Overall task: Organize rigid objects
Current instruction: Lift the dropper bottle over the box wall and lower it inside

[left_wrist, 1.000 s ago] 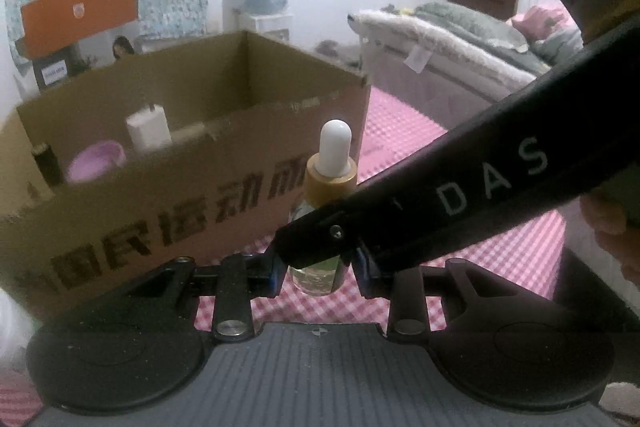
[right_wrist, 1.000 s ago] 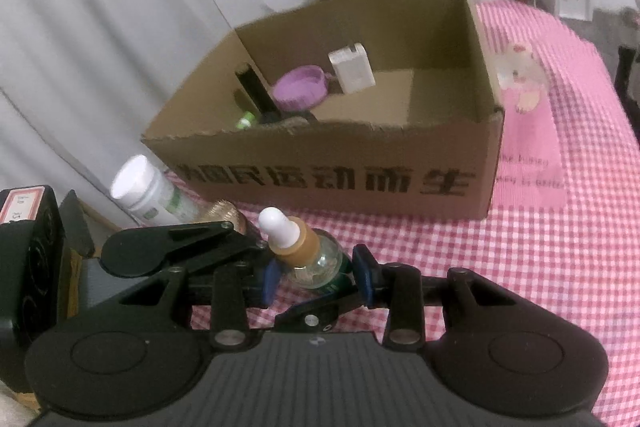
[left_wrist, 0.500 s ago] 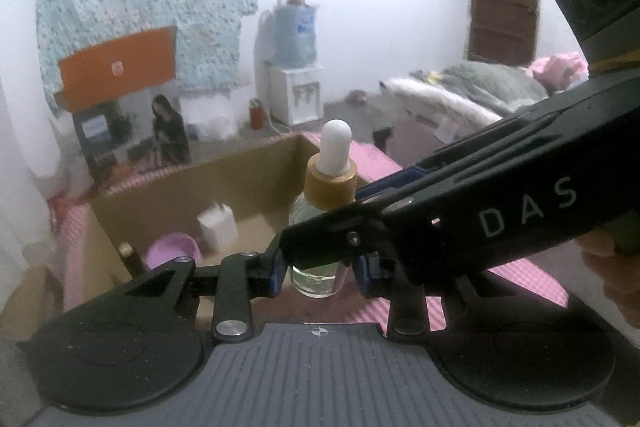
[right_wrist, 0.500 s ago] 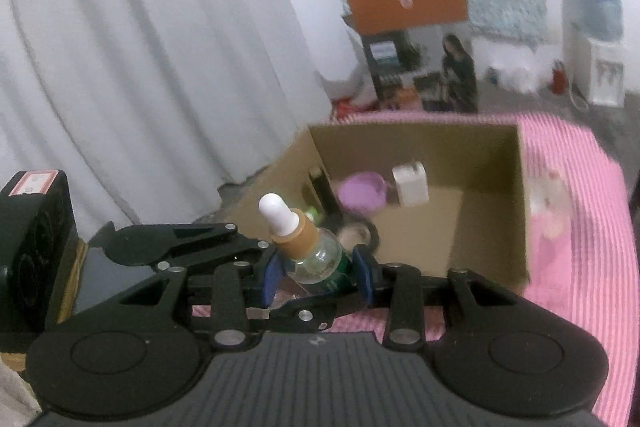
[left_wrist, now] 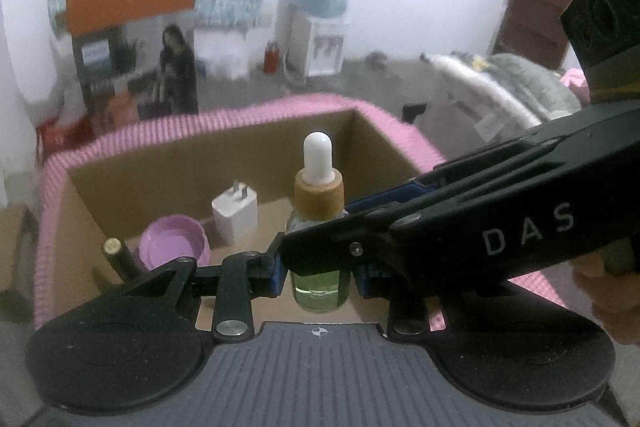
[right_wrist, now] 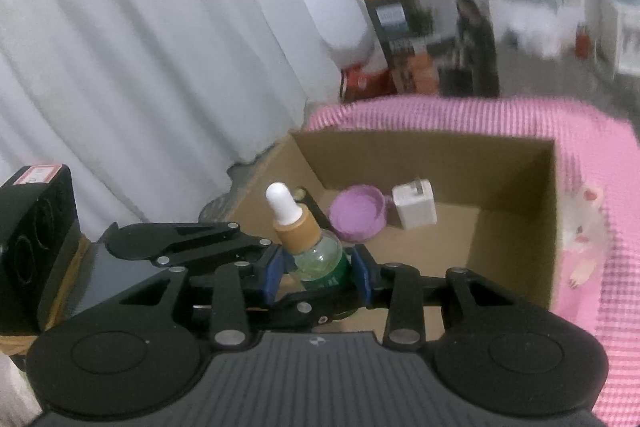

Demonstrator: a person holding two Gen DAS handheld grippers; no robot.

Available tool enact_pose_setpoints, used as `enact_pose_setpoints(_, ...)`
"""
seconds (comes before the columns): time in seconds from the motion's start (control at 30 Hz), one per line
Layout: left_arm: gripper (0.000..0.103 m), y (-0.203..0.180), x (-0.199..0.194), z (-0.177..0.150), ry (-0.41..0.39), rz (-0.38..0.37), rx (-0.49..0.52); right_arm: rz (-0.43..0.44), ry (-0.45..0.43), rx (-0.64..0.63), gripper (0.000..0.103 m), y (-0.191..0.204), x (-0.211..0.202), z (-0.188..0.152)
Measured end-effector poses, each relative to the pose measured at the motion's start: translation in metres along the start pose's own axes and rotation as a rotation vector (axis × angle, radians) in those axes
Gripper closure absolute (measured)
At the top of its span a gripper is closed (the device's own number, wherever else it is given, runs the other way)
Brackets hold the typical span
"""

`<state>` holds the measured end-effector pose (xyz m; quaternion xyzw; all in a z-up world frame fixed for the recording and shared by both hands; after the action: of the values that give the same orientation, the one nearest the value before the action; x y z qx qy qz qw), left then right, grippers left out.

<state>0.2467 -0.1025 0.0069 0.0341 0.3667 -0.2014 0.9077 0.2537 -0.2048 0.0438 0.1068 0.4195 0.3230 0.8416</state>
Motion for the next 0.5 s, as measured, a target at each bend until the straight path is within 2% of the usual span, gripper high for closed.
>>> enact_pose_setpoints(0.23,0.072,0.023,0.046,0.011,0.098,0.024,-0.045,0.002,0.070,0.043,0.064,-0.037,0.038,0.017)
enact_pose_setpoints(0.5,0.071,0.043,0.074,0.017,0.177,0.062,-0.088,0.026,0.123,0.058,0.065,-0.057,0.075,0.031)
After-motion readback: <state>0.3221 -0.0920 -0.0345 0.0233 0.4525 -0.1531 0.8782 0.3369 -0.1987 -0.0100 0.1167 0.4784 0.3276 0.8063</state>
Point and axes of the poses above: each gripper's, at about its wrist camera, not at the fingertips, and x roughly the way its jaws point, y to its left, z to its top, the point moved 4 cm from there along x, roughly the way its jaws point, and after that the axes turned 4 degrees about z, right-handed, at the moved point
